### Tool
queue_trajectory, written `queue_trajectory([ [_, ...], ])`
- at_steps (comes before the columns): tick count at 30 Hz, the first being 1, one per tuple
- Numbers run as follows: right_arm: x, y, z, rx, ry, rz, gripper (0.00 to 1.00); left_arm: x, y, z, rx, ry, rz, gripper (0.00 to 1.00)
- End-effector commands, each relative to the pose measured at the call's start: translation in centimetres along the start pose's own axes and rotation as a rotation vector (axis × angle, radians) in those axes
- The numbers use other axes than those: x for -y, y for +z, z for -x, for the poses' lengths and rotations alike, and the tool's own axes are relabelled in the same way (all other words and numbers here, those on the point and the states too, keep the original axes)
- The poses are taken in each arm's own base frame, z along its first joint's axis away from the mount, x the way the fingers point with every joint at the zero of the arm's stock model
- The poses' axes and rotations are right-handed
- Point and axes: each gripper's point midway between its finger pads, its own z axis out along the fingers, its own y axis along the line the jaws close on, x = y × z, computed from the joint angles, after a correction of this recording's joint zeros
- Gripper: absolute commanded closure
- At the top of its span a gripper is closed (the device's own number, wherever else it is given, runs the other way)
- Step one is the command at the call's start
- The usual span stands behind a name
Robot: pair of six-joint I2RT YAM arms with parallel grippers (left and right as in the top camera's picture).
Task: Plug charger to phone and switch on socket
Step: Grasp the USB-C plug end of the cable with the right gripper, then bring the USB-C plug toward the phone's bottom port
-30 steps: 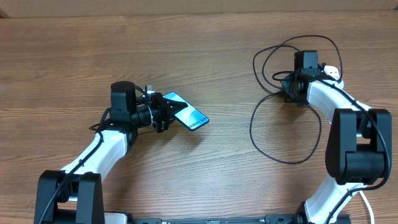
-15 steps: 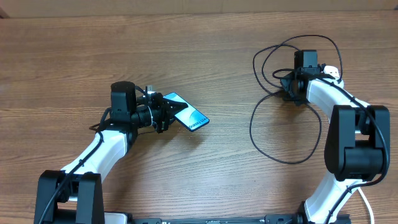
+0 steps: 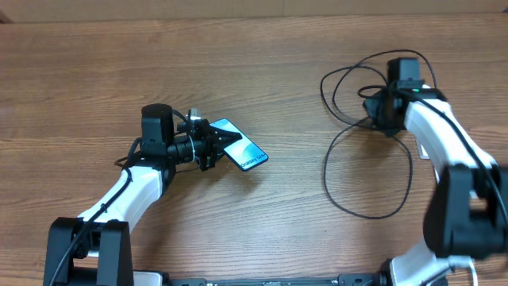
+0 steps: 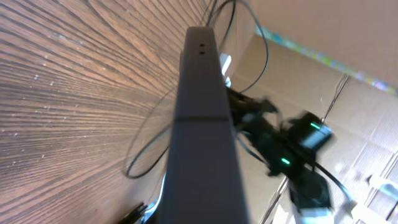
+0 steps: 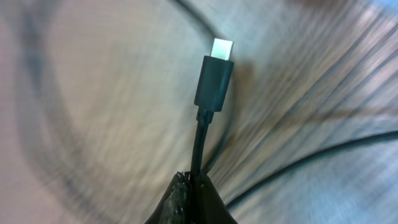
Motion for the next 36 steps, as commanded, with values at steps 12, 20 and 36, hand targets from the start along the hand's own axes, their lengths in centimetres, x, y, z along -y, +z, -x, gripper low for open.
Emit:
queue_trajectory([
  [12,-3.5,-15.5,-3.5,-0.074,-0.37,0.377,0.96,1.6,-0.6,-2.1,-0.139,0.139,-0.074,0.96],
  [20,-3.1,-24.6,-14.9,-0.488,-0.817,0.889,0.96,5.8,-4.7,-2.8,-0.264,0.347,-0.264,0.96],
  [36,0.3,-28.0,-26.3,-0.618,-1.288,0.843,0.96,11.9,-6.4,-5.2,-0.37,0.65,-0.347,0.96],
])
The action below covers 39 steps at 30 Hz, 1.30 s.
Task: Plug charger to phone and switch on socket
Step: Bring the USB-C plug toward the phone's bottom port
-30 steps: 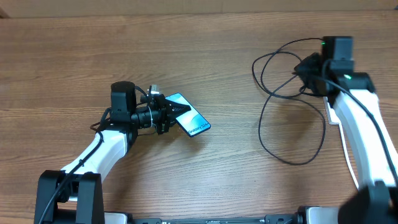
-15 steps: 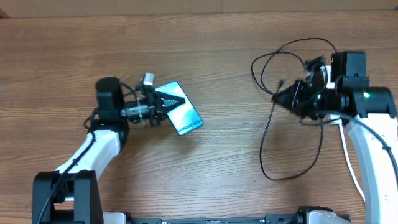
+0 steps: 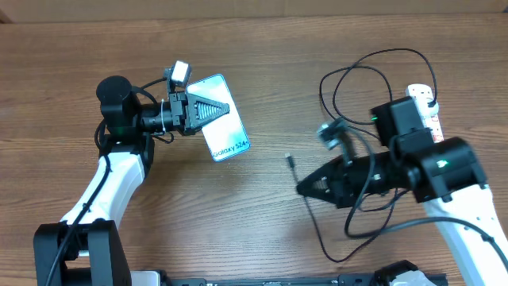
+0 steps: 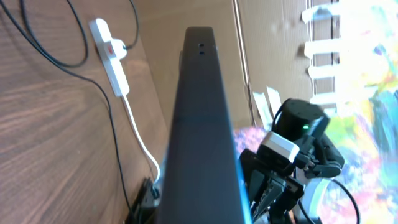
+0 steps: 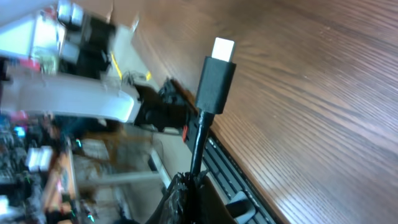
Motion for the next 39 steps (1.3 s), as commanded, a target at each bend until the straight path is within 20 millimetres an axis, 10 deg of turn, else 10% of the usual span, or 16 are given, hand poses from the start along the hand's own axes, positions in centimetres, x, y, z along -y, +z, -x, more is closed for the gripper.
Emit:
queue_trajectory([
  [1,1.5,1.1,0.3,-0.011,0.002,-0.178,0.96,1.2,0.4,-1.2,-0.089,0.0,-0.029,0.96],
  [19,-0.1,9.0,0.9,-0.043,0.002,-0.361,0.96,0.9,1.8,-1.0,-0.067,-0.02,-0.017,0.96],
  [39,-0.1,9.5,1.8,-0.005,0.041,-0.357,0.96,-0.3,-0.4,1.4,0.053,-0.081,0.016,0.96],
])
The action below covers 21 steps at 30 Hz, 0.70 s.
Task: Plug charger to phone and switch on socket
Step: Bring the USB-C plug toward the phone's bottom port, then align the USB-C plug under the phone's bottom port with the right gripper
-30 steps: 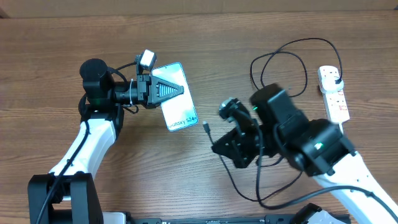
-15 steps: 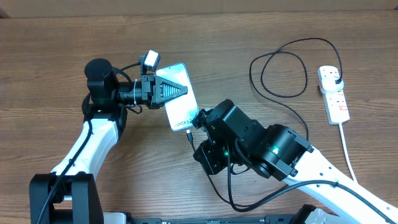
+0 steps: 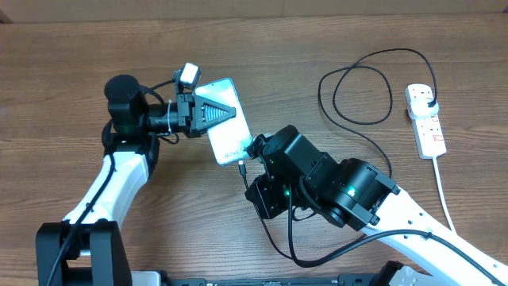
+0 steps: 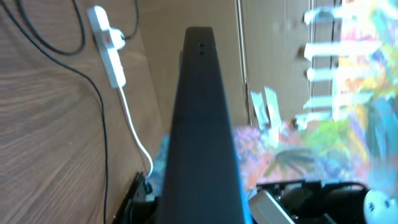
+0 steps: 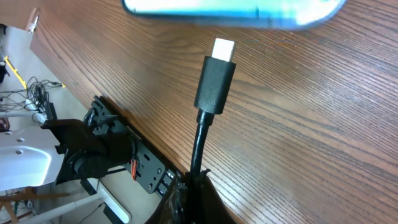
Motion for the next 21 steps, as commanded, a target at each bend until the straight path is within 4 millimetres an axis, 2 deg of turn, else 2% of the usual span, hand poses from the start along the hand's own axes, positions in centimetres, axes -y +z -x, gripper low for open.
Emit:
queue_trajectory([
  [1,-0.1,-0.3,0.4,0.018,-0.005,-0.002,0.96,-0.4,-1.0,1.8,0.064,-0.03,0.014,0.96],
  [8,0.3,-0.3,0.3,0.019,-0.005,-0.023,0.96,-4.9,-0.4,2.6,0.023,-0.173,0.015,0.96],
  [11,0.7,-0.3,0.2,0.017,-0.001,-0.046,0.96,-6.7,0.2,2.1,-0.063,-0.279,-0.006,0.96],
  [13,0.7,-0.3,0.1,0.014,0.0,-0.047,0.96,-7.1,0.3,1.6,-0.101,-0.308,-0.016,0.96],
  [21,0.2,0.3,0.3,0.023,0.021,-0.029,0.96,-7.2,0.4,1.5,-0.104,-0.37,-0.014,0.96],
])
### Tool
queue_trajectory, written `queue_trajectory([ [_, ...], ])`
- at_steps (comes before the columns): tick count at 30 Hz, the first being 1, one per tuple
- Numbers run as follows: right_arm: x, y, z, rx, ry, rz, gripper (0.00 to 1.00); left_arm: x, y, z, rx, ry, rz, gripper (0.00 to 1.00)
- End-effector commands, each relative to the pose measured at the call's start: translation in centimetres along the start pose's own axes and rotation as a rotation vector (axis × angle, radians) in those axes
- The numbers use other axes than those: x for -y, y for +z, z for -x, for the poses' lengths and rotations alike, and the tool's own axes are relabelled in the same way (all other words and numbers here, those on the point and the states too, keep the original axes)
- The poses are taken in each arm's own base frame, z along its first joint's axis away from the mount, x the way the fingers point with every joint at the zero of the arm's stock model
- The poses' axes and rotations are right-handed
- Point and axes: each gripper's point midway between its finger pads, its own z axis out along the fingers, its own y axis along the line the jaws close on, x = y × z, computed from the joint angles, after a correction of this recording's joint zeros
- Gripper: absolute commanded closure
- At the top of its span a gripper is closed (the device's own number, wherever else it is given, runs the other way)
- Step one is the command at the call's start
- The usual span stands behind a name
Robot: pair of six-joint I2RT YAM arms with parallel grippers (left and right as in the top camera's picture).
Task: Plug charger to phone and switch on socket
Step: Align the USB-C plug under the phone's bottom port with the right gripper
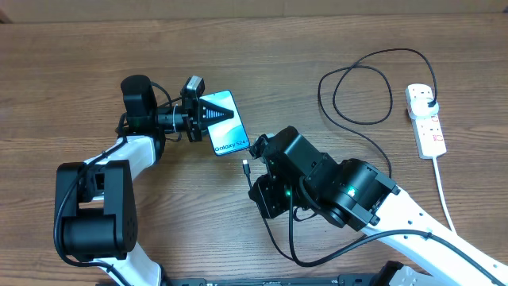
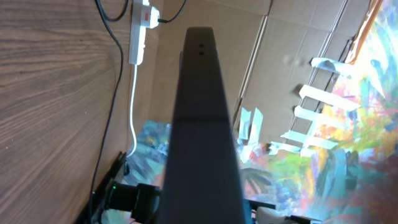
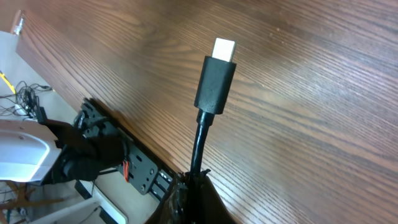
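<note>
My left gripper (image 1: 205, 117) is shut on the blue-screened phone (image 1: 225, 124), holding it above the table left of centre. In the left wrist view the phone (image 2: 202, 124) shows as a dark edge filling the middle. My right gripper (image 3: 194, 198) is shut on the black charger cable, and the USB-C plug (image 3: 216, 76) sticks up from it over bare wood. Overhead, the plug (image 1: 247, 167) hangs just below and right of the phone's lower end, apart from it. The white socket strip (image 1: 425, 127) lies at the far right, with the charger's other end plugged in.
The black cable (image 1: 357, 75) loops across the right half of the table from the socket strip to my right arm (image 1: 333, 191). The strip's white lead (image 1: 444, 202) runs toward the front edge. The socket strip (image 2: 142, 28) also shows in the left wrist view.
The phone has dropped lower and tilted, drawing away from the plug. It has left the right wrist view, where only wood lies beyond the plug. My right gripper has hardly moved.
At first the phone was held low at the left, and my right gripper held the plug by the cable loops at the far right. Then the phone was raised and the plug brought to mid-table. Then the plug stood just under the phone's end; now a gap separates them.
</note>
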Motion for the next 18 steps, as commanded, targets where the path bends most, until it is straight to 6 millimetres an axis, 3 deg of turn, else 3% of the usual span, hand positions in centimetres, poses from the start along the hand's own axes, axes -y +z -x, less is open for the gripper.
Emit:
queue_trajectory([
  [1,-0.4,0.5,0.4,0.022,0.003,0.009,0.96,1.2,0.3,-0.6,-0.053,0.003,-0.006,0.96],
  [12,0.1,3.3,0.1,-0.054,0.011,0.003,0.96,1.2,0.3,-0.6,-0.054,0.166,-0.01,0.96],
  [18,0.1,3.5,0.0,-0.062,0.012,0.004,0.96,1.2,0.5,-0.7,-0.059,0.209,-0.011,0.96],
])
